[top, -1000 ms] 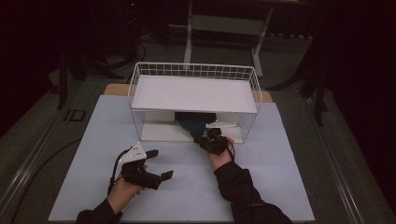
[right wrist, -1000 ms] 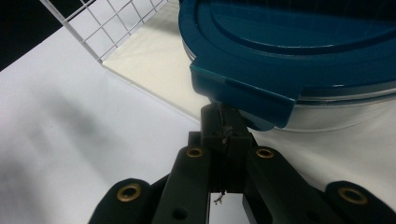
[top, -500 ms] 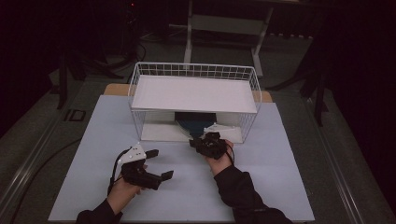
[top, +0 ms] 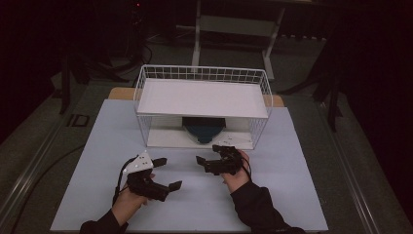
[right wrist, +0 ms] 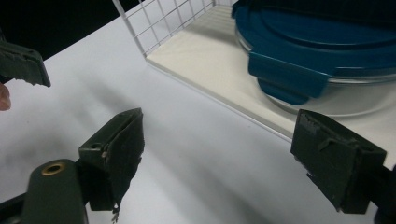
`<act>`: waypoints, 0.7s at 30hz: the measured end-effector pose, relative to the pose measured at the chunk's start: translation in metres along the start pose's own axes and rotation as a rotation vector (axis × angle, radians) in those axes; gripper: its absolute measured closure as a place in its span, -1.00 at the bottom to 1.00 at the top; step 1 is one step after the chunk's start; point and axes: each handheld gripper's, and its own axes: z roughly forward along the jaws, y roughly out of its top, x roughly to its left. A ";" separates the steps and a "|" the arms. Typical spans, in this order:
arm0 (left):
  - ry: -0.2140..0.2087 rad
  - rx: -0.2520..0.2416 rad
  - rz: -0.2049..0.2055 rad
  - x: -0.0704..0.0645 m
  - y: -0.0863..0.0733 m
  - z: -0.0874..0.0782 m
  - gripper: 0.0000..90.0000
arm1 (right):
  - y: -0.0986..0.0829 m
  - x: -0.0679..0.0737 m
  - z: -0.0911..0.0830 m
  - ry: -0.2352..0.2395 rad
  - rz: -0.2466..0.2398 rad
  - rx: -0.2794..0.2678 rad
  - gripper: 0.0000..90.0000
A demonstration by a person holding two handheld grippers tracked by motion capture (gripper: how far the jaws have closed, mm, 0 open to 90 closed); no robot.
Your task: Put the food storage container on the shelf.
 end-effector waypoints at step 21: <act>-0.019 0.003 0.018 -0.007 -0.003 -0.005 -1.00 | -0.031 0.000 -0.051 0.008 -0.012 -0.033 -0.64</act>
